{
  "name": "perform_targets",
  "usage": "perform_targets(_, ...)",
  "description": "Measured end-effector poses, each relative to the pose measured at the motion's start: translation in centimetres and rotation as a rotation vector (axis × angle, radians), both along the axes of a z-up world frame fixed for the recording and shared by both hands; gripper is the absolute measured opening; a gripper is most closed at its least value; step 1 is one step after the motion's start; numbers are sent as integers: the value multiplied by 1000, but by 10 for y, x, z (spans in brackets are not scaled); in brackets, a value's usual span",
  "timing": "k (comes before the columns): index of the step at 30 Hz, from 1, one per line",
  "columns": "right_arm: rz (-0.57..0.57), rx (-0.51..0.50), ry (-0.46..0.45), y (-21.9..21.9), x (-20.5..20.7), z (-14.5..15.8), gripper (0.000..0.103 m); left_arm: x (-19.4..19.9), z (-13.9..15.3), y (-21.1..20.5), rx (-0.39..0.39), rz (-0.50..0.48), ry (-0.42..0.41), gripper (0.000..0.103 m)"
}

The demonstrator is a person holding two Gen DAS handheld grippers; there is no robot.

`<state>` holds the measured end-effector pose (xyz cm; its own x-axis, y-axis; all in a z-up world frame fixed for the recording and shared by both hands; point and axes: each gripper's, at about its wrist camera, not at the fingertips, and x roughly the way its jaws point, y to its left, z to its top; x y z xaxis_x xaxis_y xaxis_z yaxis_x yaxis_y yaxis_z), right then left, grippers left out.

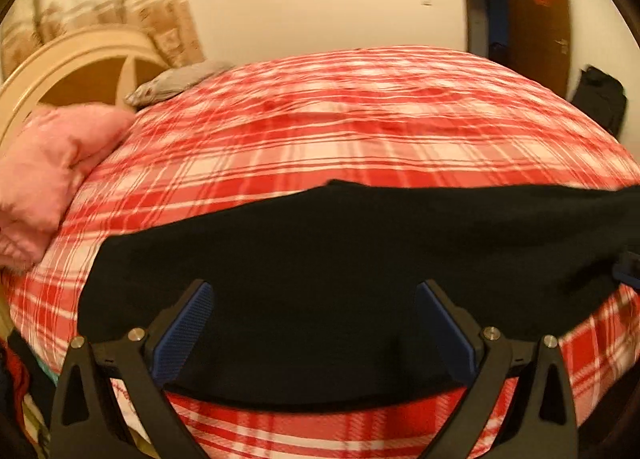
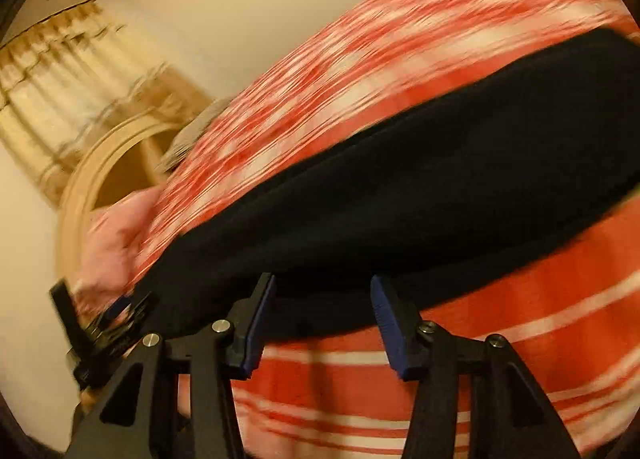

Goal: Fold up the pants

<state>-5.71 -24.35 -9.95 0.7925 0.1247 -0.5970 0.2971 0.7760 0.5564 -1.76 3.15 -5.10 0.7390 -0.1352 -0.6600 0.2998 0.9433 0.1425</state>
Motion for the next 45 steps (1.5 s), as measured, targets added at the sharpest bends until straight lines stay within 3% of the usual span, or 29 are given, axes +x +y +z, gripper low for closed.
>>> perform_targets(4,-126,86,-12,-39,-19,-4,51,-1,-8,-4,49,-8,-12,103)
perform_targets(6,-163,62,-13,-46,-19,-4,51,8,-16,3,14,17,44,103)
perform_targets(9,-178,122,-65,-56,-20,-5,51,15,-24,10,-22,51,109,103)
perform_targets(11,-151,184,-129,-58,-18,-7,51,18,-27,15,-33,70,135,103)
perform_targets(14,-14,294,-213,-46,-3,-10,51,19,-29,17,-43,85,142,103)
perform_targets(16,56,266,-189,-34,8,-10,51,18,-29,16,-42,89,144,103)
perform_targets(20,74,217,-172,-29,2,-16,51,17,-29,15,-31,89,147,103)
perform_targets(24,-11,201,-190,-37,-5,-14,51,20,-28,14,-22,82,144,103)
perform_targets(28,-174,230,-200,-49,-13,-14,51,22,-29,14,-38,85,155,103)
perform_targets(33,-153,129,-69,-31,-16,-11,51,20,-27,15,-19,85,140,103)
perform_targets(38,-173,79,-33,-27,-9,-8,51,23,-31,20,-52,104,156,103)
perform_targets(45,-235,144,-96,-53,-8,-9,51,21,-28,23,-31,107,141,103)
